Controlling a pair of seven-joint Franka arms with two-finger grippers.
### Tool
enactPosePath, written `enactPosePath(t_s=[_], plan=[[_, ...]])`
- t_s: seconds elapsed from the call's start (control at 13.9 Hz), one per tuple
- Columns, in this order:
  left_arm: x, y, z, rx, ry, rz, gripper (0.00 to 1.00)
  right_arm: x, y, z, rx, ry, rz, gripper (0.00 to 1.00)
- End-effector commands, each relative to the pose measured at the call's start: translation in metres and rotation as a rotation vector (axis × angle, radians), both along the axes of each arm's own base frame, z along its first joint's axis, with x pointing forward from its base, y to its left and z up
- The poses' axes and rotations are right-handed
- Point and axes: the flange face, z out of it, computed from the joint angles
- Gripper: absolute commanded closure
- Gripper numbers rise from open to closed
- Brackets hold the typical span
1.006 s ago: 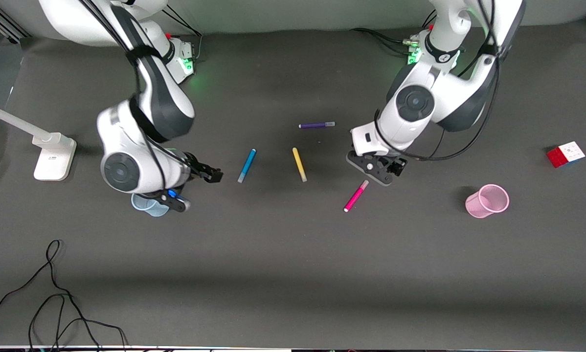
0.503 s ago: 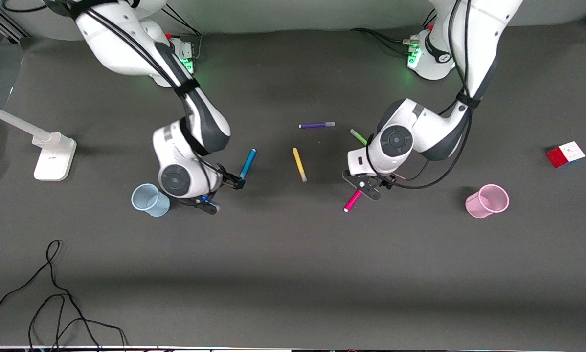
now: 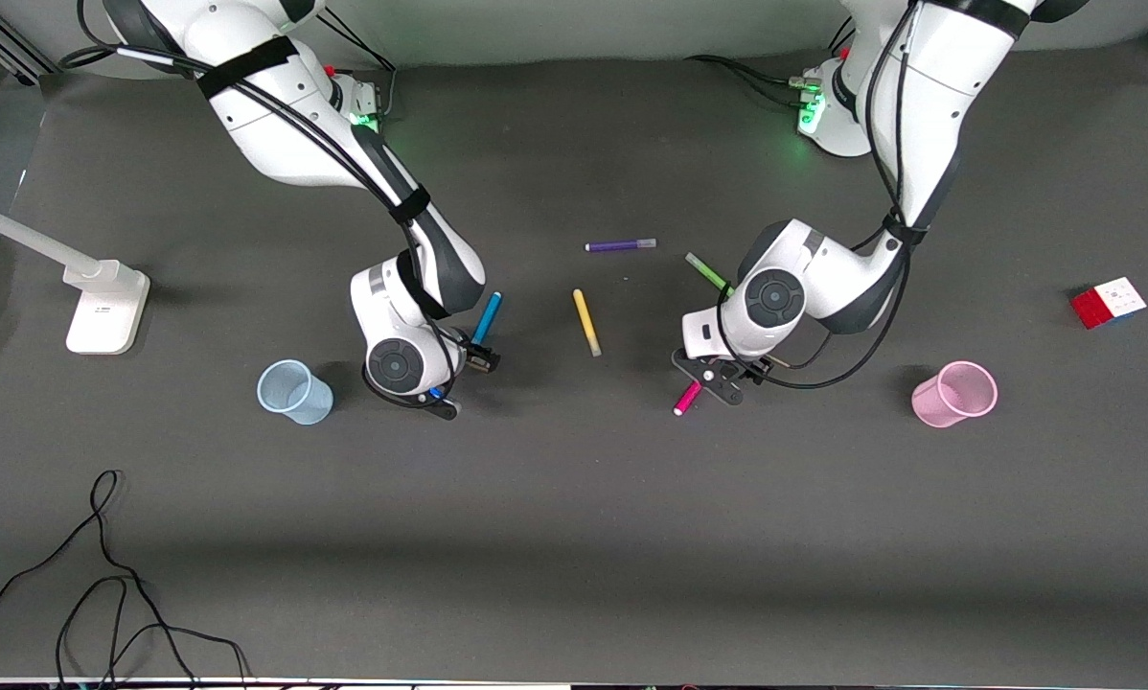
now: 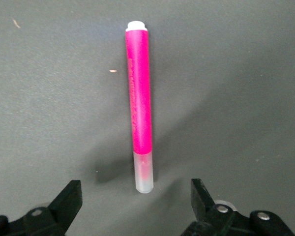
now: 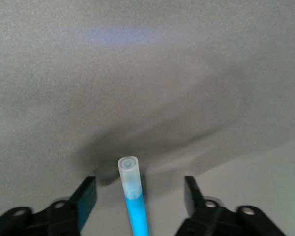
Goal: Place pink and blue markers in matching cups
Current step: 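Grasp the blue marker with the right gripper while the left gripper grasps the pink marker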
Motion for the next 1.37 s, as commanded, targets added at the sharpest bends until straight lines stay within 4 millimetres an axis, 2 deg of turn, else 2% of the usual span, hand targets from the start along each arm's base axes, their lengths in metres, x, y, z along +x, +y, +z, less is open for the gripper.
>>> enactPosePath(t_s=[0.0, 0.22, 0.29, 0.5, 0.57, 0.72, 0.79, 0.93, 1.08, 1.15, 1.22, 1.29], plan=[[0.005, -0.002, -0.004, -0.002, -0.022, -0.001, 0.07, -0.003, 0.004, 0.000, 0.007, 0.006, -0.035, 0.39], [0.004, -0.003, -0.008, -0.002, -0.015, 0.002, 0.10, -0.002, 0.003, -0.004, 0.008, 0.000, -0.040, 0.52], [0.004, -0.003, -0.008, -0.002, -0.016, 0.013, 0.17, -0.002, 0.002, -0.006, 0.007, 0.002, -0.042, 0.64], [0.004, -0.004, -0.010, 0.001, -0.013, 0.032, 0.30, -0.002, 0.002, -0.006, 0.007, 0.002, -0.042, 0.98], [0.003, -0.003, -0.010, 0.003, -0.012, 0.036, 0.31, -0.002, 0.002, -0.004, 0.007, 0.006, -0.040, 1.00], [0.003, -0.005, -0.010, 0.005, -0.011, 0.056, 0.47, 0.006, -0.002, 0.019, 0.015, 0.005, -0.048, 1.00], [0.003, -0.005, -0.010, 0.006, -0.011, 0.071, 0.57, 0.012, 0.000, 0.043, 0.023, 0.009, -0.042, 1.00], [0.003, -0.004, -0.010, 0.007, -0.010, 0.074, 0.74, 0.031, -0.015, 0.106, 0.026, 0.011, -0.051, 1.00], [0.004, -0.003, -0.010, 0.008, -0.009, 0.083, 0.85, 0.041, -0.034, 0.182, 0.037, -0.001, -0.059, 1.00], [0.004, -0.002, -0.010, 0.009, -0.009, 0.088, 0.87, 0.041, -0.048, 0.222, 0.036, -0.004, -0.058, 1.00], [0.005, -0.002, -0.009, 0.008, -0.011, 0.090, 0.93, 0.040, -0.060, 0.263, 0.045, -0.017, -0.053, 1.00], [0.006, 0.000, -0.008, 0.007, -0.012, 0.094, 0.98, 0.044, -0.082, 0.308, 0.046, -0.036, -0.068, 1.00]])
